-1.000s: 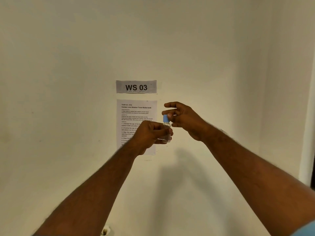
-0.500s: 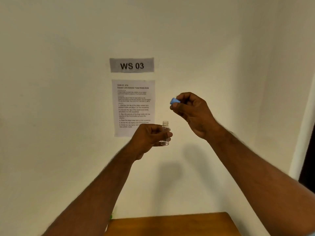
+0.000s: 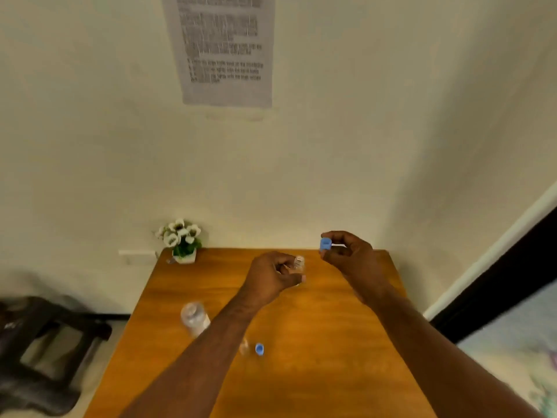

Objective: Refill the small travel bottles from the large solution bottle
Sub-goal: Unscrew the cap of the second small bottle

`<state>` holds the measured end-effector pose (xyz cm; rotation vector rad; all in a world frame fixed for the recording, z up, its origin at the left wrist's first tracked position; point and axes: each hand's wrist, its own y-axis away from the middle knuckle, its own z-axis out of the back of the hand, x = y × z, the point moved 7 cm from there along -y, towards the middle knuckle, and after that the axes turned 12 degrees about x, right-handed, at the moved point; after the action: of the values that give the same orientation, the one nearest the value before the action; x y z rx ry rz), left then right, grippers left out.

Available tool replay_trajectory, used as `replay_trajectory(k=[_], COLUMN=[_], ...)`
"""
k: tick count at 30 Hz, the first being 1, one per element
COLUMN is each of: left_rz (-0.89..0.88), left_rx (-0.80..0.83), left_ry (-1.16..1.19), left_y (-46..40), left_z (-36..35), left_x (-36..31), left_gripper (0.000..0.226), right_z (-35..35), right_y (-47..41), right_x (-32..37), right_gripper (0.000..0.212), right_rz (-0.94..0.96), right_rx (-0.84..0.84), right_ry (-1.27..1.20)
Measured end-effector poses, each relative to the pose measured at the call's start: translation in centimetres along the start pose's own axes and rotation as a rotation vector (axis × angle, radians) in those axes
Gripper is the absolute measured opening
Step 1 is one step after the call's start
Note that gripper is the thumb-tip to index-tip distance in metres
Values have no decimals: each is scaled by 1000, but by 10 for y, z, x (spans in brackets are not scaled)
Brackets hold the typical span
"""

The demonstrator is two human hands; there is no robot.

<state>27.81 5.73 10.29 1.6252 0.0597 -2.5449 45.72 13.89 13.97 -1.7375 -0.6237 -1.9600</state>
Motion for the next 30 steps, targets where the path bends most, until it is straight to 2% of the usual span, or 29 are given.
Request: replay_trajectory(k=[4,9,15,20,27,30], left_rz=[188,349,402,410,382,370], left_rx=[23,72,117,141,142,176], left_ry=[-94,-215,-327,-353,-389,-396], left_y=[9,24,38,38,38,39], left_z=[-42,-85,-117,-124,-127,-128], left_x=[69,136,176,198,208,206], left_gripper=[41,30,29,33,44,60], right_z=[-9,-24,-52,-67,-69,-73], right_y=[10,16,27,27,30,30], right_x=[-82,-172,-253,-288,-300,-295], right_gripper=[24,27,21,21,29,44], right_rz=[-146,-265,-391,-428,-439,-452], right_rx=[10,72,164,196,253,322], right_ry=[138,355,494,571,716,745])
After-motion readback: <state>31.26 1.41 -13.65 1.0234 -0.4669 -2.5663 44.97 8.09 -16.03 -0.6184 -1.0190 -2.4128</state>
